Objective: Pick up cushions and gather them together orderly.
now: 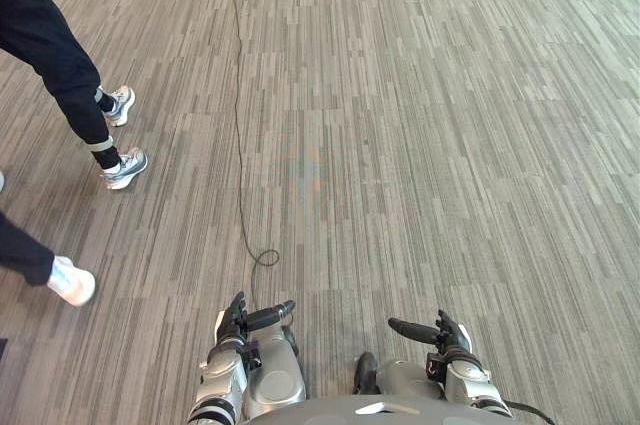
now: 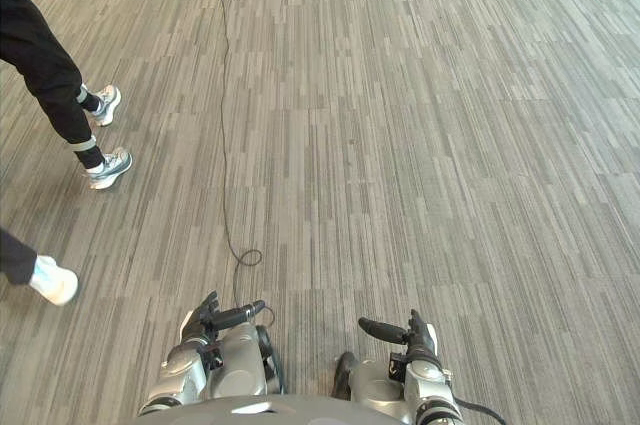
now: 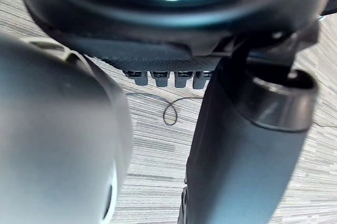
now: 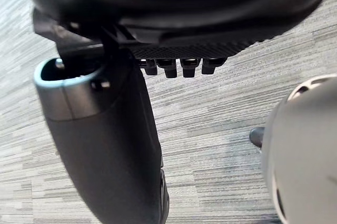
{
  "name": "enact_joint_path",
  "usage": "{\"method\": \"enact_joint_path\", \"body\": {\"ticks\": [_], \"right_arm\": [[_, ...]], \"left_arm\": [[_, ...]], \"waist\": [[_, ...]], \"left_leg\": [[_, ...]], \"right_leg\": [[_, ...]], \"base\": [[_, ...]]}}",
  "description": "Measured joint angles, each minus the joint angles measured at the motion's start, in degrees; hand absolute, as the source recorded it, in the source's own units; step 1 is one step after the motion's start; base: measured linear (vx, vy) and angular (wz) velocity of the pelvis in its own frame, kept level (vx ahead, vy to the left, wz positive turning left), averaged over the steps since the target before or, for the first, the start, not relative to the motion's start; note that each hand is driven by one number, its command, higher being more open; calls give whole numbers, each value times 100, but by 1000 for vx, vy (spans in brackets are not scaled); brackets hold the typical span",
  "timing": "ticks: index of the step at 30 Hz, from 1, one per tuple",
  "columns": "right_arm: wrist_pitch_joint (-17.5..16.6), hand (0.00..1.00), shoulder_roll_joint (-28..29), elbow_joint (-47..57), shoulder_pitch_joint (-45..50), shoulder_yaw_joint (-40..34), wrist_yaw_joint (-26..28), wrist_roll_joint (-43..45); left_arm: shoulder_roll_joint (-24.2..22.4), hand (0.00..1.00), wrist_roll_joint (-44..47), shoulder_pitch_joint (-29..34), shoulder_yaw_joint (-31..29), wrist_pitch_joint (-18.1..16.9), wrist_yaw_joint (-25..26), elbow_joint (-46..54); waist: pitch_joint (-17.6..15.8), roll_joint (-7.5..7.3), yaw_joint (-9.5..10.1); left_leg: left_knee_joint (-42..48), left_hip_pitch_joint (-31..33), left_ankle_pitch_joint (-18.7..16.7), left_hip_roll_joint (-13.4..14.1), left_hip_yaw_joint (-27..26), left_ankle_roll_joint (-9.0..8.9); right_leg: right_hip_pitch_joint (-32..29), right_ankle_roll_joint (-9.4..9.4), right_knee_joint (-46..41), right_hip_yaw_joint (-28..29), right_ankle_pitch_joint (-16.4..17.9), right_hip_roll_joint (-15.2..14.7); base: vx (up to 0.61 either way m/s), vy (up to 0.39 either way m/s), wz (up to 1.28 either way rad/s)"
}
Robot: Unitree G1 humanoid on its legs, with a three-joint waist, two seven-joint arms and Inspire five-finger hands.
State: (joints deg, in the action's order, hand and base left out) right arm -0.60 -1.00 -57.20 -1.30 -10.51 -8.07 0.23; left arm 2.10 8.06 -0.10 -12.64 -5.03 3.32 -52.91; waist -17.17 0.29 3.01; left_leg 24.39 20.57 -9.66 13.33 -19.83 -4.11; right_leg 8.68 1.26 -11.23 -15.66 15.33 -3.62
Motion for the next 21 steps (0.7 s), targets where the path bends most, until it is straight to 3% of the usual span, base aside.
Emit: {"method": "enact_joint_path", "body": {"ticks": [1, 2, 3, 4, 5, 6, 7, 8, 9, 10, 11, 13, 15, 17, 18, 19, 20, 21], "right_arm": [[0, 100, 34, -45, -2, 9, -9, 0], [-2, 100, 137, -124, -27, 48, -5, 0], [-3, 100, 198, -133, -36, 49, 4, -1], [-6, 100, 335, -156, -23, 40, 36, -4], [-20, 100, 431, -194, -4, -25, 54, -11], [-21, 100, 431, -195, 1, -26, 54, -11], [-36, 100, 381, -221, 136, -76, 51, -10], [-74, 100, 350, -208, 155, -58, 61, -11], [-75, 100, 344, -200, 146, -57, 66, -11], [-59, 100, 311, -183, 87, -57, 85, -11], [-98, 100, 266, -88, 74, 15, 92, -8], [-196, 100, 242, 56, 100, 47, 95, -12], [-274, 100, 176, 65, 39, 49, 117, -12], [-263, 100, 77, 11, -59, 49, 129, -11], [-246, 100, 14, 8, -75, 45, 134, -12], [-211, 100, -21, -32, -76, 43, 155, -4], [-182, 100, -19, -52, -81, 21, 169, 41], [-184, 100, -124, -107, -135, -35, 175, 82]], "left_arm": [[22, 100, 33, -25, 15, 2, 4, -22], [86, 100, 30, -32, 48, 10, -2, -78], [126, 100, 31, -44, 49, 11, -4, -89], [205, 100, 40, -76, 16, 20, -3, -115], [305, 100, 73, -75, -18, 29, -19, -133], [307, 100, 73, -74, -14, 28, -20, -133], [302, 100, 68, -39, 106, 10, -3, -158], [374, 100, 68, -85, 376, 17, -5, -312], [378, 100, 68, -125, 458, 16, 4, -356], [366, 100, 67, -154, 532, 86, -3, -441], [377, 100, 64, -118, 568, 146, 6, -515], [365, 100, 63, -13, 573, 159, 16, -537], [375, 100, 63, -62, 655, 163, 15, -679], [361, 100, 53, -98, 795, 183, -8, -766], [315, 100, 34, -94, 811, 184, -12, -778], [352, 100, 31, -73, 840, 184, -15, -812], [365, 100, 30, -63, 855, 184, -13, -829], [374, 100, 16, -44, 891, 187, -9, -938]], "waist": [[41, -95, 45], [143, -232, 49], [169, -314, 41], [203, -406, 40], [271, -411, 191], [276, -414, 190], [478, -407, 179], [576, -558, 82], [560, -581, 46], [506, -574, 16], [454, -499, -46], [426, -458, -91], [400, -422, -119], [350, -346, -184], [276, -272, -238], [229, -305, -286], [213, -316, -308], [179, -201, -345]], "left_leg": [[-357, -39, 707, -215, 15, 227], [-440, -151, 1035, -402, -23, 742], [-314, -141, 977, -424, -45, 772], [313, -44, 706, -303, -44, 732], [1595, 242, 310, -45, -78, 883], [1601, 247, 300, -45, -76, 879], [1147, 36, 69, -191, 21, 775], [848, -415, -416, -505, -23, 764], [756, -557, -521, -599, -30, 827], [635, -892, -670, -640, -51, 829], [342, -1393, -716, -654, -144, 779], [-174, -2045, -724, -671, -295, 716], [-617, -2542, -687, -662, -389, 615], [-993, -2953, -682, -631, -505, 550], [-1249, -3279, -686, -603, -596, 309], [-1443, -3557, -689, -650, -611, 167], [-1493, -3639, -695, -678, -599, 72], [-1575, -3901, -669, -553, -602, -74]], "right_leg": [[188, 139, 105, 105, 83, -139], [230, 160, 143, 219, 49, -310], [232, 194, 153, 250, -23, -363], [357, 248, 170, 400, -293, -428], [489, 387, -156, 713, -555, -432], [486, 387, -165, 714, -555, -432], [296, 501, -877, 780, -483, -532], [-417, 774, -2684, 865, -634, -938], [-728, 886, -3366, 862, -693, -1062], [-1215, 714, -4358, 771, -583, -1164], [-1577, 452, -4802, 563, -425, -1202], [-2010, 218, -4803, 56, -270, -1213], [-2446, 0, -4096, -518, -124, -1144], [-2796, -14, -2638, -1090, -198, -1003], [-2865, -18, -1384, -1377, -626, -805], [-2859, -97, -588, -1422, -1212, -677], [-2831, -237, -557, -1369, -1519, -647], [-2783, -724, -788, -1283, -1898, -519]], "base": [[748, 304, -41], [753, 296, -36], [618, 241, -25], [569, 260, -38], [543, 278, -36], [395, 232, -41], [483, 295, 1], [480, 265, 8], [570, 270, 12], [461, 140, -13], [560, 137, -24], [464, 80, -31], [466, 11, -21], [552, -40, -1], [550, -108, 9], [561, -130, 10], [588, -147, 4], [735, -225, -14]]}}
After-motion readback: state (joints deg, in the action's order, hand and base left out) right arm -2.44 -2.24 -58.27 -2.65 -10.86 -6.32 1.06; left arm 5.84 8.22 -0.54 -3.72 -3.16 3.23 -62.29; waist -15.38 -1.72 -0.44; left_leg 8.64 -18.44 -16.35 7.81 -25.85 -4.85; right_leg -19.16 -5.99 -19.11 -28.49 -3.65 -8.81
